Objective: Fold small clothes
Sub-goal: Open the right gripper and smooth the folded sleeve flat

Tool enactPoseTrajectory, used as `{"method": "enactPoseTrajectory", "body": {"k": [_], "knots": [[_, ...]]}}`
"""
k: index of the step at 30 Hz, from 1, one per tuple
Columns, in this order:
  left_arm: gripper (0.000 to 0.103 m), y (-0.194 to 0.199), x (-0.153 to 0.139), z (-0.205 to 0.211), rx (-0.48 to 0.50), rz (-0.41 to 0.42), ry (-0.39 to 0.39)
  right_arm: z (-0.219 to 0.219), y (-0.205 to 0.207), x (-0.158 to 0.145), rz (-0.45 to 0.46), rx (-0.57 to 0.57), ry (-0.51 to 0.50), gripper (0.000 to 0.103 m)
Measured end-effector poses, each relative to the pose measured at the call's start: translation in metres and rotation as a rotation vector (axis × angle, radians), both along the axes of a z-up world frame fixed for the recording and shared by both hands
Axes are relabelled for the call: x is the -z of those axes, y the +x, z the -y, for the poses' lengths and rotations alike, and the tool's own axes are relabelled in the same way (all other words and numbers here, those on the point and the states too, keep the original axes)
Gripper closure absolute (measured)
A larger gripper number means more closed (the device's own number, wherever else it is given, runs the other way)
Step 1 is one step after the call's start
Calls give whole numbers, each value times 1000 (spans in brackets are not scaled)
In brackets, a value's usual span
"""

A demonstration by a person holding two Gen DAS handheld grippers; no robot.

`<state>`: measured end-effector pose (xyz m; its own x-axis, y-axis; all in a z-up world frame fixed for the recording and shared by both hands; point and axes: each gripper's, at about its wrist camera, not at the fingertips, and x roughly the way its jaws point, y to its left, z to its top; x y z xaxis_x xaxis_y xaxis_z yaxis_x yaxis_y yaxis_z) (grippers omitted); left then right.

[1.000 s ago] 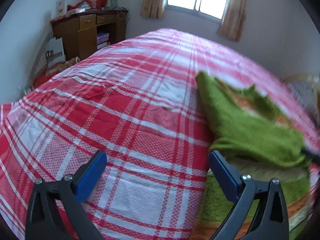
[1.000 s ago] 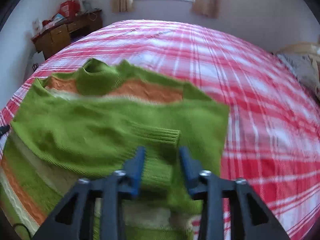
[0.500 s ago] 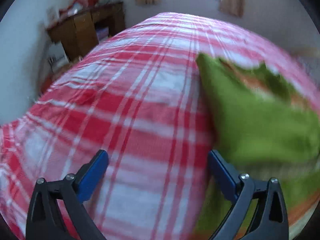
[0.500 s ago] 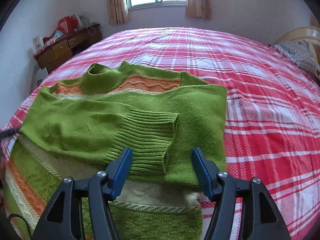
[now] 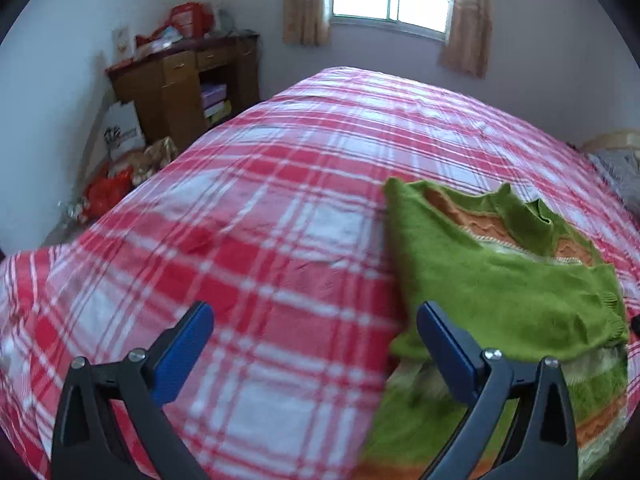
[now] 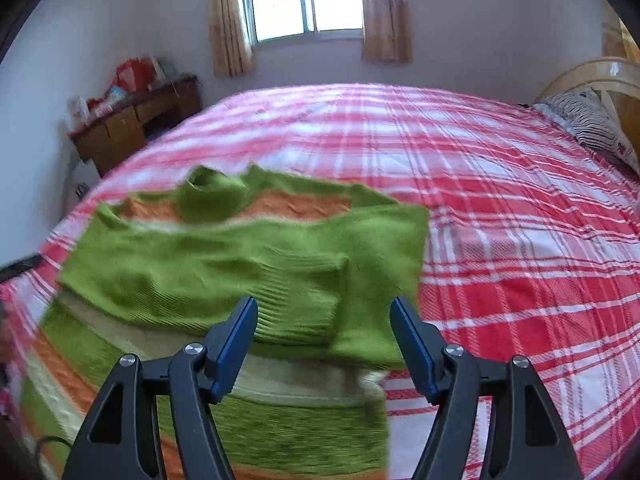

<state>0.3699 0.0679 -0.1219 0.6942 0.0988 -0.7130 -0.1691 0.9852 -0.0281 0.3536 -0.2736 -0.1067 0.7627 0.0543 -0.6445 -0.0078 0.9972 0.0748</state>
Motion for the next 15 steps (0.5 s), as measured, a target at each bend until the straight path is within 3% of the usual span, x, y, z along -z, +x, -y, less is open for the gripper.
{"method": "enactPoseTrajectory", "body": {"k": [3, 5, 9, 12, 15], "knots": [[0, 11, 18, 23, 26, -54, 100, -12, 4, -7, 3, -73, 81, 31], [0, 20, 30, 26, -24, -86, 189, -23, 13, -1, -21, -164, 158, 31], [0, 20, 37, -1, -135, -116, 229, -31, 27, 24, -106, -174, 161, 31], [0, 19, 45, -32, -119, -143, 64, -29, 21, 35, -90, -176, 182, 30], [0, 19, 45, -26, -92, -132, 103, -28, 24, 38, -100, -173, 200, 30]]}}
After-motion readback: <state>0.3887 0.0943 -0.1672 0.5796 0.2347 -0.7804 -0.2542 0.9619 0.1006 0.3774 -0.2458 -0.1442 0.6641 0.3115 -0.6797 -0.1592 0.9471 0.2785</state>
